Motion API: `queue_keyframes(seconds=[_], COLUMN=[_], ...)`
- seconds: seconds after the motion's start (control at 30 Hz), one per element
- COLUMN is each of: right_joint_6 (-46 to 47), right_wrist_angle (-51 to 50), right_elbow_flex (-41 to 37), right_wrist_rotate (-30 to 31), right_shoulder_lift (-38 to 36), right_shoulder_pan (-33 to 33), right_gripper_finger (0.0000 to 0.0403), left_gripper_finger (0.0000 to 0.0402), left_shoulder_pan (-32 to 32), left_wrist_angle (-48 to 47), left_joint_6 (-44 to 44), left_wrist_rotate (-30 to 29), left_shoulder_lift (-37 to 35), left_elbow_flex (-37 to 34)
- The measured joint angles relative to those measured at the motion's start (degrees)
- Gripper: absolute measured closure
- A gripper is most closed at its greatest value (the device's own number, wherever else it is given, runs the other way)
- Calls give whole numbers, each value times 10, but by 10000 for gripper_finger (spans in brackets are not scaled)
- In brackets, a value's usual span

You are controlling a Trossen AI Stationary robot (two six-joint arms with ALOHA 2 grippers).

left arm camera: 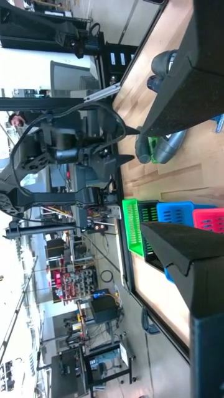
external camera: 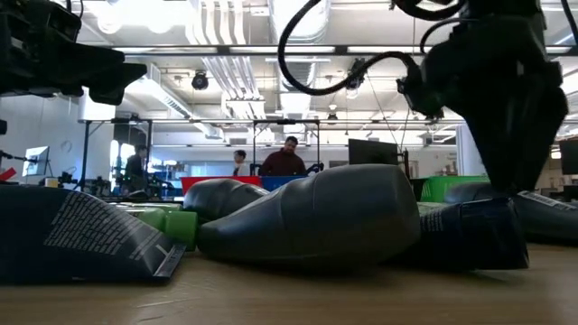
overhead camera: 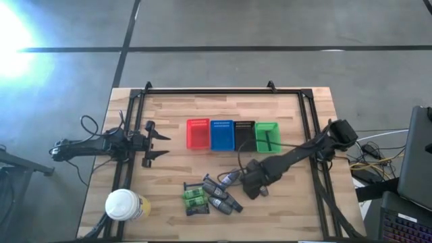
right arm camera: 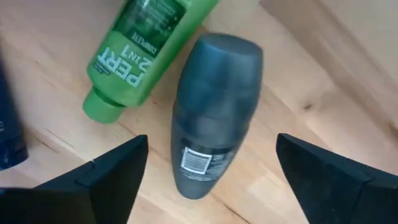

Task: Pick & Place Travel size toiletries
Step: Put the gray deodorant into the red bin

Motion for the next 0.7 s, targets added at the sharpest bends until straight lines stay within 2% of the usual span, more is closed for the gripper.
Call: queue_keyframes(seconds=[0.13, 0.23, 0.33, 0.47, 0.7], right_joint_6=[23, 45, 47, 33, 40], right_wrist_angle=[70, 97, 102, 94, 95], right_elbow_flex=[-49, -80, -93, -95, -78], right_wrist_rotate=[-2, -3, -12, -23, -17], right_shoulder_lift=[3, 3, 0, -4, -33], right_shoulder_pan=[-5, -13, -19, -22, -26], right_gripper_finger=[49, 70, 112, 195, 200], left_gripper_finger=[161, 161, 161, 161, 161], left_shoulder_pan=[0, 0, 0, 0, 0], left_wrist_angle=[0, 0, 0, 0, 0], left_joint_6=[0, 0, 0, 0, 0], left_wrist_rotate=[0, 0, 0, 0, 0], left_shoulder_lift=[0, 0, 0, 0, 0], left_elbow_flex=[0, 0, 0, 0, 0])
